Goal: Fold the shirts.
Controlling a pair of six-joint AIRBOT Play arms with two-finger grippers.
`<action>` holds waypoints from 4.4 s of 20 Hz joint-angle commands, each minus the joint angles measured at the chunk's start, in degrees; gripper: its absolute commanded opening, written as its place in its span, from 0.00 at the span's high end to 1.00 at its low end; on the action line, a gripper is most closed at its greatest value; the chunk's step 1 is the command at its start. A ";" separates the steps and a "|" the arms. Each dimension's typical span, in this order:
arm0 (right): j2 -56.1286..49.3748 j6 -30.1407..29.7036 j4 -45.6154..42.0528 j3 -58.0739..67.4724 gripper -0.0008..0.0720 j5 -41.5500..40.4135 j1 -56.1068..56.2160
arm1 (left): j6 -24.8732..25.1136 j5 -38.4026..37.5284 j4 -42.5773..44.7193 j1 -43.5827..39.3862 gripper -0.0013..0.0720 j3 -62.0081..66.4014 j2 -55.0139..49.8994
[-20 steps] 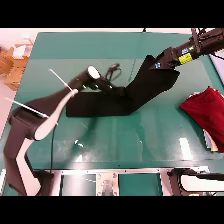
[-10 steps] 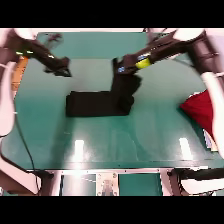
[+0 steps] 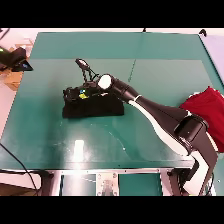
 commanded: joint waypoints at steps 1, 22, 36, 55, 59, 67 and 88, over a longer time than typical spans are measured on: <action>3.26 0.13 -4.48 0.39 0.35 9.31 -7.37 | -0.04 0.04 -1.31 0.92 0.95 -0.15 0.66; 2.10 -6.67 19.26 -27.85 0.75 13.18 -24.09 | -0.22 -0.50 -1.29 0.92 0.95 -0.15 0.63; 28.98 4.63 3.48 -10.19 0.97 31.50 -65.83 | -0.24 -0.87 -1.36 0.92 0.95 -0.15 0.63; 32.33 17.42 -29.59 -7.41 0.97 59.49 -110.05 | -0.22 -0.59 -1.36 0.90 0.95 -0.15 0.63; 32.68 19.21 -38.77 -16.15 0.97 59.12 -110.05 | -0.17 -0.33 -1.36 0.92 0.95 -0.15 0.63; 31.71 19.17 -41.29 -30.82 0.23 48.02 -110.05 | -0.20 -0.09 -1.31 0.92 0.95 -0.15 0.63; 47.65 13.11 -26.75 -39.93 0.97 33.27 -48.24 | 2.97 13.60 -2.45 -8.48 0.95 -53.29 36.52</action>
